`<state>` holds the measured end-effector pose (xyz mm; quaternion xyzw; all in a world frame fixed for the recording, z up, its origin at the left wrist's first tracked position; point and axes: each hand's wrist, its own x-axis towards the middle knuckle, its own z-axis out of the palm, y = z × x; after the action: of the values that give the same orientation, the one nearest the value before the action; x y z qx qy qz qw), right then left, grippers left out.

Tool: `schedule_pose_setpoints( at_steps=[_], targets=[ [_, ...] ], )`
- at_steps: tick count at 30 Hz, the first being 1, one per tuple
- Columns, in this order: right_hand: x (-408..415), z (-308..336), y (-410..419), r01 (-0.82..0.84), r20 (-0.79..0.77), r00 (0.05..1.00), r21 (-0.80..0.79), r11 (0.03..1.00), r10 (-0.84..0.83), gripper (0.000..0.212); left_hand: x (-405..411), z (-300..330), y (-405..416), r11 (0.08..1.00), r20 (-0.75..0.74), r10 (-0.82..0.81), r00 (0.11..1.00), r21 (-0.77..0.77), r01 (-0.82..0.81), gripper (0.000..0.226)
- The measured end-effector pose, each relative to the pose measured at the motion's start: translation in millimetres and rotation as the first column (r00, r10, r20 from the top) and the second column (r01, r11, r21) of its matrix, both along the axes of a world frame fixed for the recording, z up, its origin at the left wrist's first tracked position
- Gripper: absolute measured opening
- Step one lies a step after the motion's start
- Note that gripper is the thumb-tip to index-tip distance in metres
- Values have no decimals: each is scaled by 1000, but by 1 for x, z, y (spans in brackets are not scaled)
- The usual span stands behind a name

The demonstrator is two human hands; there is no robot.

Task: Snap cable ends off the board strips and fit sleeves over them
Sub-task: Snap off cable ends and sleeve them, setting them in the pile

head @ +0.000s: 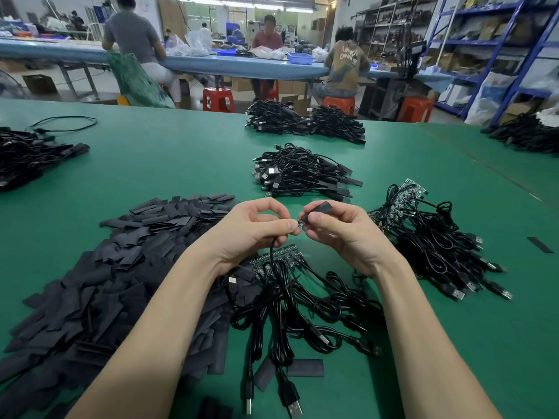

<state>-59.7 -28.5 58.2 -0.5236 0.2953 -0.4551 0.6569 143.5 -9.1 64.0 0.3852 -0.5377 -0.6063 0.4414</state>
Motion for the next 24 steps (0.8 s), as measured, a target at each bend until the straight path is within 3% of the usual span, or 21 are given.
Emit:
schedule_pose_setpoints(
  at_steps=[3, 6, 9, 14, 24],
  targets=[
    [0, 1, -2, 48, 12, 999, 7, 999, -48, 13, -3, -3, -3, 992, 86, 52, 995, -116, -42, 14],
    [0, 0, -5, 170, 37, 985, 16, 985, -170, 15, -7, -8, -7, 938, 205, 186, 961, -328, -112, 14],
    [-1, -1, -7, 233, 64, 969, 70, 970, -237, 16, -14, -14, -8, 886, 199, 285, 938, -429, -178, 12],
    [-3, 0, -7, 200, 96, 972, 130, 971, -213, 13, -20, -16, -8, 877, 137, 286, 948, -437, -201, 9],
    [0, -3, -5, 128, 38, 991, 76, 989, -132, 12, -21, -11, -5, 891, 41, 227, 973, -411, -190, 9]
  ],
)
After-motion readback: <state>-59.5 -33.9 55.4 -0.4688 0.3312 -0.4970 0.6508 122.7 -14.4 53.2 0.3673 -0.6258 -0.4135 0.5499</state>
